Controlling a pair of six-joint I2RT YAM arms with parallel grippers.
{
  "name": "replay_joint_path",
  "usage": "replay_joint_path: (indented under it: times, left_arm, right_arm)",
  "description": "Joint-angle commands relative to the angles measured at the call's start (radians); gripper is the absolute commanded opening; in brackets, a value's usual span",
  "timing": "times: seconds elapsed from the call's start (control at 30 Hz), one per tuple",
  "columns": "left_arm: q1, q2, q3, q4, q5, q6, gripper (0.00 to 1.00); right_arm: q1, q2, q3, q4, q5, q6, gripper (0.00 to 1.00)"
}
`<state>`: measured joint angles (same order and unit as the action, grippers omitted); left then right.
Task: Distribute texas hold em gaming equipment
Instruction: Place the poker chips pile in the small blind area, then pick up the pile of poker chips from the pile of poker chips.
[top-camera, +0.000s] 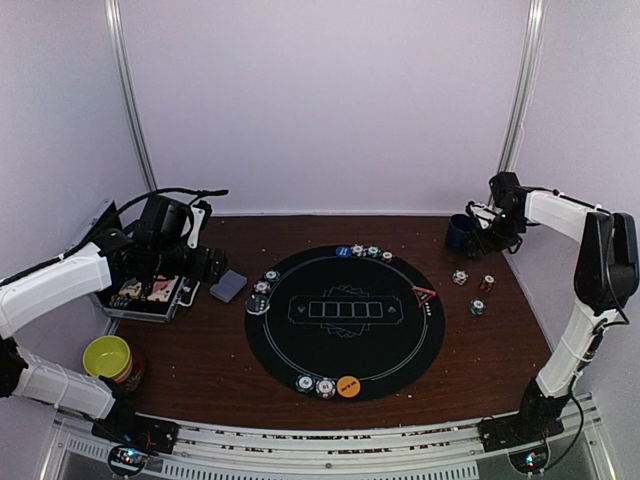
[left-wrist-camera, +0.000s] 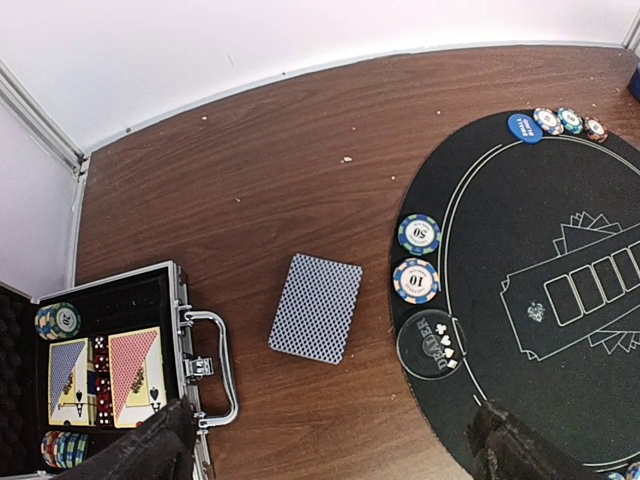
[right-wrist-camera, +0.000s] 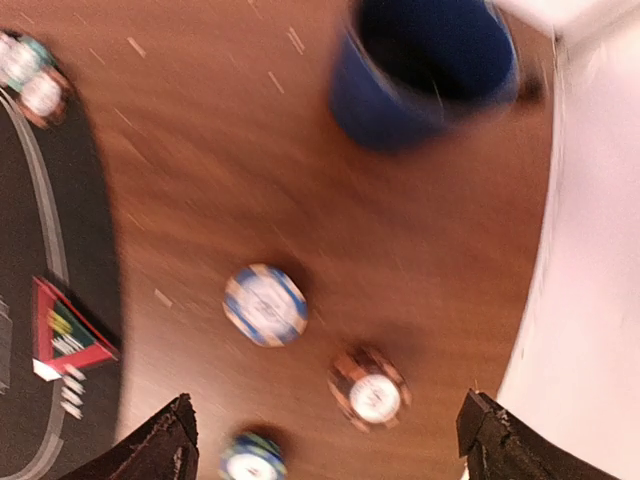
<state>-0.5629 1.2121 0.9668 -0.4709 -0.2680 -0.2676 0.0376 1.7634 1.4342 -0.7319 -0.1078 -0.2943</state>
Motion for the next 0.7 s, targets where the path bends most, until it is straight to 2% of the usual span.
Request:
replay_joint_path:
  times: [0.0,0.23,0.47,0.67]
  left_arm:
    - [-0.004,-0.004,-0.005,0.041,0.006,0.008,0.98]
    - [-0.003,-0.001,-0.007,0.04,0.003,0.007,0.98]
    - [-0.004,0.003,-0.006,0.041,0.004,0.01,0.98]
    - [-0.003,-0.004,-0.005,0.041,0.009,0.01,0.98]
  right_arm:
    - [-0.1,-0.064,-0.127,0.051,-0.019,-0.075,0.91]
    - [-0.219,-0.028,-0.212,0.111,-0.083,-0.104,0.9]
    - [-0.228,-0.018,-0.215,0.12,-0.127,-0.099,0.88]
    - [-0.228,-0.008,-0.224,0.13,-0.108,-0.096,0.87]
